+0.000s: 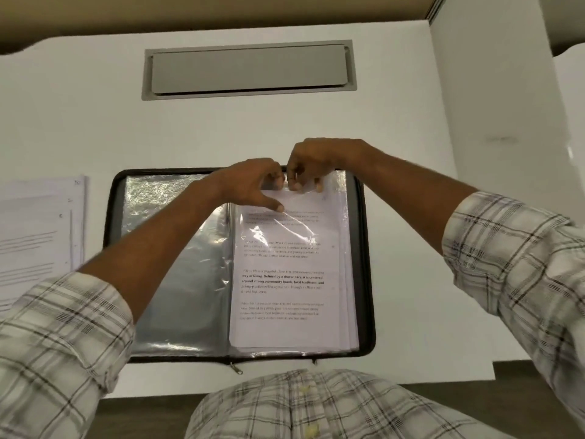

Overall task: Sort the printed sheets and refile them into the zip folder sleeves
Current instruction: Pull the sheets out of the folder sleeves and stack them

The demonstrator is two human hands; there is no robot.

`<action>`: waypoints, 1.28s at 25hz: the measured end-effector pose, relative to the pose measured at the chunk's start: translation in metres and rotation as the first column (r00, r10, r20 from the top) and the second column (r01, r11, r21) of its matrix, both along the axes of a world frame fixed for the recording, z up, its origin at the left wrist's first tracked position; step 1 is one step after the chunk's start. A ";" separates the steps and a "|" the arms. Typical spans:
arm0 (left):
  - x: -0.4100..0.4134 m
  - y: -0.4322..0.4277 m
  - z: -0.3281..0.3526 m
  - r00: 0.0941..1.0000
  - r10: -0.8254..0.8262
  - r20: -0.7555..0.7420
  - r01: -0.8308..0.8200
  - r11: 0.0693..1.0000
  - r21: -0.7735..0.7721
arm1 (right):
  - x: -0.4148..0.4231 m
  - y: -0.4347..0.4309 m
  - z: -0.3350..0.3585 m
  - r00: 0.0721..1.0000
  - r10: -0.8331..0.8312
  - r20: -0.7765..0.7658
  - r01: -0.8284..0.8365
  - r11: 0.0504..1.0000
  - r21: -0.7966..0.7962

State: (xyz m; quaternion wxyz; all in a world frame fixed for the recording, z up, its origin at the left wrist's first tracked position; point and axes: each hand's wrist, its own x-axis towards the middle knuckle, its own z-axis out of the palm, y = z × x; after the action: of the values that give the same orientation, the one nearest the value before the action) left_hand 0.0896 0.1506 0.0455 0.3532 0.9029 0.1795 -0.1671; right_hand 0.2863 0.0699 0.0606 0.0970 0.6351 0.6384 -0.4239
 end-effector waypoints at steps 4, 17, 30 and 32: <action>0.011 0.009 0.004 0.995 -0.025 -0.098 0.024 1.000 -0.007 | -0.001 0.011 -0.001 0.996 0.031 0.086 -0.031 1.000 0.003; 0.013 0.041 -0.007 0.961 0.249 0.119 -0.245 0.968 -0.046 | 0.040 0.033 0.001 0.988 -0.143 0.060 0.130 0.973 0.193; 0.004 0.062 -0.032 0.381 0.920 0.097 -0.764 0.372 -0.528 | 0.038 -0.036 -0.044 0.106 -0.734 -0.671 0.929 0.313 -0.196; 0.009 0.061 -0.029 0.253 0.961 0.114 -0.745 0.269 -0.611 | 0.029 -0.053 -0.049 0.144 -0.762 -0.632 0.932 0.319 -0.172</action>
State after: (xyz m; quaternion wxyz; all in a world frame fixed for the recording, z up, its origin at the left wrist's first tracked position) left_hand 0.0985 0.2117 0.0162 0.6074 0.5457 0.5209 0.2490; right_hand 0.3150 0.0167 0.0114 -0.4591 0.7113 0.2015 -0.4925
